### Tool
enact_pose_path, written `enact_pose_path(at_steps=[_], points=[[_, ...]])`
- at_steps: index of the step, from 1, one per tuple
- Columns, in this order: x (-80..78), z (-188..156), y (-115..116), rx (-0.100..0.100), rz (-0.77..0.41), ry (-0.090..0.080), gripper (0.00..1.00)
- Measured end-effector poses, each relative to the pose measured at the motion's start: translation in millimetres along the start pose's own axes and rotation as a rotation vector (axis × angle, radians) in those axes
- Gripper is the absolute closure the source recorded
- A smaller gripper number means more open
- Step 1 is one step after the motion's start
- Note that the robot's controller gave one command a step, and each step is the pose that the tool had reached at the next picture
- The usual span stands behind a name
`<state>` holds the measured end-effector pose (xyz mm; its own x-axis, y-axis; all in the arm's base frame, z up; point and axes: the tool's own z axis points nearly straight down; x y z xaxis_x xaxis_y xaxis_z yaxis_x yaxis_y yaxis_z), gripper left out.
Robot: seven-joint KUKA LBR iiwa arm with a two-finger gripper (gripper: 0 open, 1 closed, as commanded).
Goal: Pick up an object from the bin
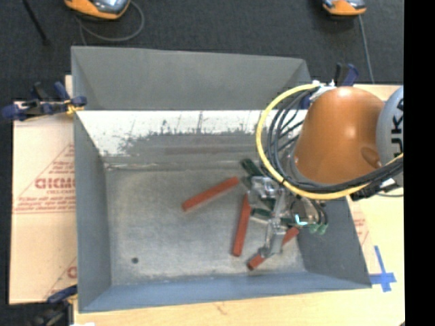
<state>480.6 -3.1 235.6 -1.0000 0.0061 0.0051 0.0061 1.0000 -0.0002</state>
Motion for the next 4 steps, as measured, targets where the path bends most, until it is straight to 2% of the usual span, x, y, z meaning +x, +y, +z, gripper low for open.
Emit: enact_pose_path(at_steps=[1, 2, 3, 4], points=[[-65.5, 132, -36, 0.001, -0.168, -0.002, 0.0], [-68.7, 166, -18, 0.001, -0.792, -0.004, 0.0], [-69.3, 164, -19, 0.001, -0.787, -0.006, 1.0], [-70.6, 19, -1, 0.006, -0.784, -0.015, 1.0]])
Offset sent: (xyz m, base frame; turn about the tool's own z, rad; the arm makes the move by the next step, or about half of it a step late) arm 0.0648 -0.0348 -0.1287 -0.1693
